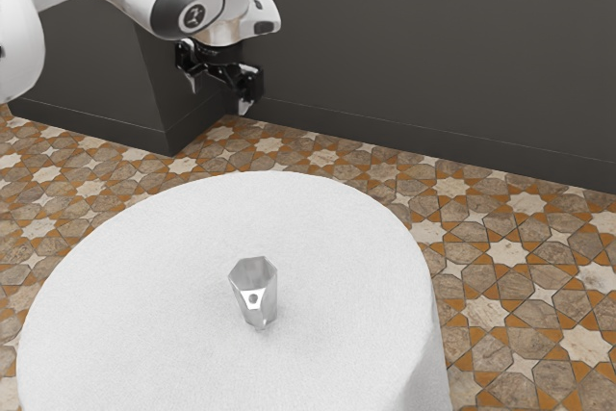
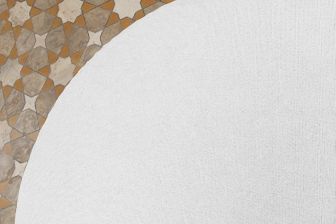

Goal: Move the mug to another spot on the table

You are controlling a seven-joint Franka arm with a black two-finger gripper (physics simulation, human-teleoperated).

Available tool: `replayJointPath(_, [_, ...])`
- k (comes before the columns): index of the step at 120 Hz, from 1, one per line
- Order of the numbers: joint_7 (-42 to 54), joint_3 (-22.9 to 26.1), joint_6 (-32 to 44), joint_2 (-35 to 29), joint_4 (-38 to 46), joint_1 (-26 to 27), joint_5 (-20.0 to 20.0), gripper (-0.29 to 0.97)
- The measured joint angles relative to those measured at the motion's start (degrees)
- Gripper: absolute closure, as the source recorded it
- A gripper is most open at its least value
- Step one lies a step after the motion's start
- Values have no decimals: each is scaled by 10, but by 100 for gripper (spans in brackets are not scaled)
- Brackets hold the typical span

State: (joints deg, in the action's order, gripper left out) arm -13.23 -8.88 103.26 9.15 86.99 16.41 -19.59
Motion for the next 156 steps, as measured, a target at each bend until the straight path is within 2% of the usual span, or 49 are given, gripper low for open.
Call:
replayJointPath(21, [-14, -1, 19, -6, 37, 2, 10, 0])
replayJointPath(31, [-20, -5, 24, -15, 60, 19, 22, 0])
replayJointPath(48, [-49, -7, 33, -67, 138, 60, 70, 0])
replayJointPath(63, [-102, -7, 72, -126, 256, 82, 91, 0])
replayJointPath(86, [-199, -7, 172, -163, 395, 94, 100, 0])
replayJointPath(117, [-334, -5, 243, -212, 496, 134, 102, 0])
replayJointPath(135, [-404, -5, 256, -206, 515, 136, 103, 0])
replayJointPath(156, [-469, -8, 288, -147, 514, 131, 103, 3])
